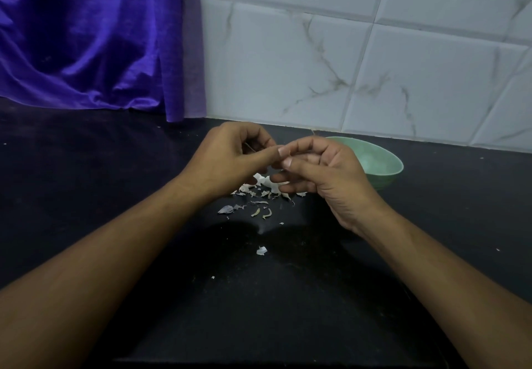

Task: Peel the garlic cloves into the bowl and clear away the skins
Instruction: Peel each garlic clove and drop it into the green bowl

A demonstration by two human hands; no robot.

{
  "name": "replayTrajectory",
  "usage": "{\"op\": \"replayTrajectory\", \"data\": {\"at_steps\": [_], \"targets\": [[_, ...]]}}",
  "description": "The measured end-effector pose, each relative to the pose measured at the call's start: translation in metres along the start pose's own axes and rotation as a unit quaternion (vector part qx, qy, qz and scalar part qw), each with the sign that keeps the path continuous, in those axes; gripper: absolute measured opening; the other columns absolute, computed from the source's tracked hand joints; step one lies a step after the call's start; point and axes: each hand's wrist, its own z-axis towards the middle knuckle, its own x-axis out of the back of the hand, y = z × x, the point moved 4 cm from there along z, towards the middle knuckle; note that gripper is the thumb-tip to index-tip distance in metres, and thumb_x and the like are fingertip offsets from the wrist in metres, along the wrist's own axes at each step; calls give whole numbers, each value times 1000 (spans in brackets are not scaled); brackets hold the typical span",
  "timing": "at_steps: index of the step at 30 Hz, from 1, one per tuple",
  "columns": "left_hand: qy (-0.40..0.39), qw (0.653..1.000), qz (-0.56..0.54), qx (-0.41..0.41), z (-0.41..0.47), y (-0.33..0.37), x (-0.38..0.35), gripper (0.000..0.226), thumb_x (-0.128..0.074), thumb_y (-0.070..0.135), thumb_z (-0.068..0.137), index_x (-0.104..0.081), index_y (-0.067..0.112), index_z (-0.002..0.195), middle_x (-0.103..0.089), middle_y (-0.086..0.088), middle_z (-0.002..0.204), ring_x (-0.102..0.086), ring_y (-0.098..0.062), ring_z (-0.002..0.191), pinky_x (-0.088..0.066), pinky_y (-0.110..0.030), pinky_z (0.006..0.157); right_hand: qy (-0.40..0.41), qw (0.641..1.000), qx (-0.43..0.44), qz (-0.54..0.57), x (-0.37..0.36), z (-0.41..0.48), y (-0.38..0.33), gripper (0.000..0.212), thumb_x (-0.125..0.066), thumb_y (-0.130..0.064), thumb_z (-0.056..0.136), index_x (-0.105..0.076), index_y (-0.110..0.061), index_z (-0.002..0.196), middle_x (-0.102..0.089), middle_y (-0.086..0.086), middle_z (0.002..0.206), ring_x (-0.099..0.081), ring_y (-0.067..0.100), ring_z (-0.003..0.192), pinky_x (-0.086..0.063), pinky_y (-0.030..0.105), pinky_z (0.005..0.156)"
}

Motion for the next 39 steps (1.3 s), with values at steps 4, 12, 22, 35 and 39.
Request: {"op": "replayTrajectory", "data": {"at_steps": [4, 12, 22, 35, 39], "targets": [[-19, 999, -43, 14, 3, -4, 1, 13, -79, 25, 91, -77, 13, 95, -78, 0, 81, -73, -12, 74, -63, -35, 66, 5, 1000, -4, 6, 1, 0, -1, 14, -71, -1, 92, -64, -4, 105, -77, 20, 94, -77, 29, 78, -65, 38, 71], [-25, 999, -21, 3, 2, 0, 4, 5, -77, 18, 93, -79, 16, 97, -79, 2, 81, -73, -8, 74, -63, -30, 67, 3, 1000, -8, 13, 1, 0, -2, 13, -69, -2, 94, -64, -4, 105, -77, 22, 97, -76, 27, 77, -64, 35, 68], [21, 998, 59, -16, -2, 3, 4, 6, -80, 20, 86, -79, 23, 81, -77, 4, 73, -73, -21, 69, -60, -40, 65, 1, 1000, -9, -5, 0, 0, 2, 8, -68, -2, 95, -66, -4, 102, -77, 21, 93, -77, 34, 81, -65, 41, 73], [16, 996, 82, -36, -4, 6, -1, 16, -74, 36, 78, -75, 20, 80, -72, 5, 69, -58, 3, 56, -42, -12, 54, -10, 1000, -22, 7, -1, 0, 2, 11, -68, 3, 93, -65, -1, 104, -76, 18, 88, -77, 31, 79, -65, 37, 70], [22, 991, 127, -35, -1, 2, 2, 5, -75, 22, 84, -73, 22, 79, -70, 9, 69, -60, 2, 60, -43, -15, 58, -17, 999, -33, 7, -2, 0, -1, 9, -65, 0, 96, -65, 0, 105, -76, 20, 92, -76, 31, 77, -64, 35, 68]]}}
